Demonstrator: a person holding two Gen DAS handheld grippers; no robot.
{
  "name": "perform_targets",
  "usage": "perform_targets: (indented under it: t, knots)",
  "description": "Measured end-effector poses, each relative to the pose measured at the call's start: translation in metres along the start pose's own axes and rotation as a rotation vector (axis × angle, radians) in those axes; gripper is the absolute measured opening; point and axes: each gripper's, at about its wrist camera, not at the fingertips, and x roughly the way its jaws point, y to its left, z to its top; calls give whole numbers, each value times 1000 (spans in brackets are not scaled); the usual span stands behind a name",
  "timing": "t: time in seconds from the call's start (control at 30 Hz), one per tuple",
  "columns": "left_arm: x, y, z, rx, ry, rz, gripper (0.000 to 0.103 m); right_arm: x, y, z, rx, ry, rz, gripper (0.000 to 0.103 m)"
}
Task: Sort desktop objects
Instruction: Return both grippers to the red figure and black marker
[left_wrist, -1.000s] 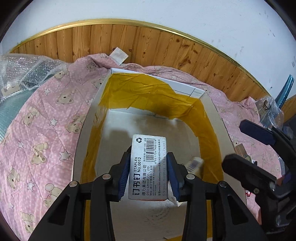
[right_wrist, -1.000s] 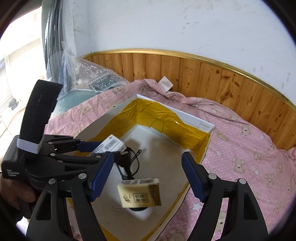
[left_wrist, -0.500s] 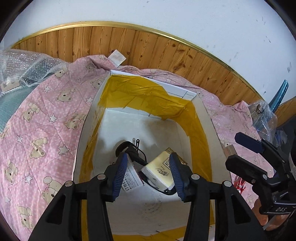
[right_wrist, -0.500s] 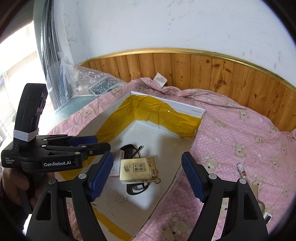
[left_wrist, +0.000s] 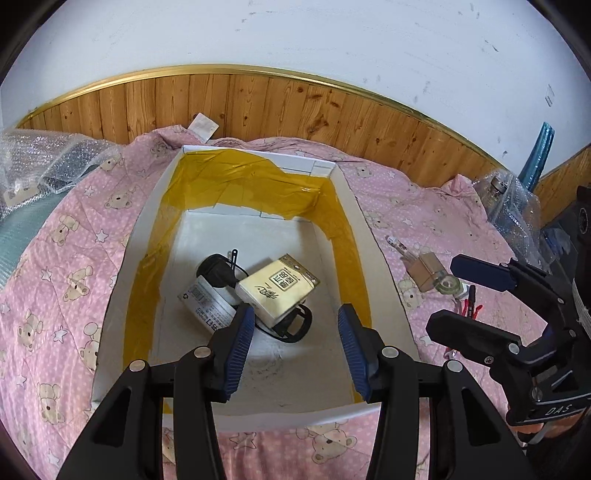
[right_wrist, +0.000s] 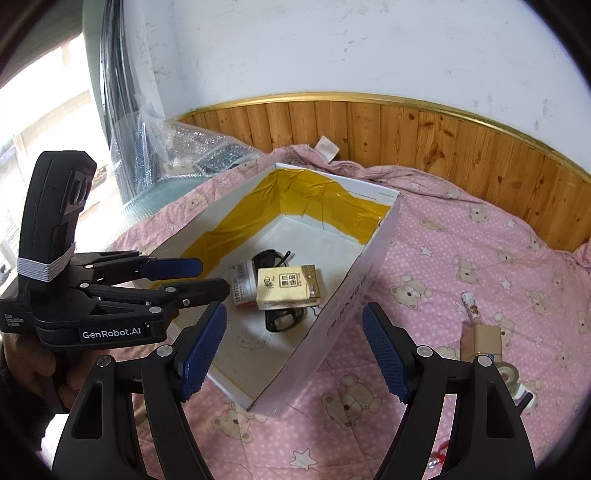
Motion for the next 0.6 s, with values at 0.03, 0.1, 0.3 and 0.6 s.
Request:
perform_targets:
  t: [0.03,0.1,0.3,0.6]
  knots:
    - [-1,-4,-2,2,0,-4,49,-4,0,-2,-2,0,2,78]
    - [-2,-11,-5,8,1,-7,49,-9,1,-7,-2,-1,5,78]
    - [-5,-28,-13,29,5,-14,49,-18,-1,-19,0,3,8,78]
    - [-10,-59,-20,69,10,-42,49,-40,-19,-40,44,-10,1,78]
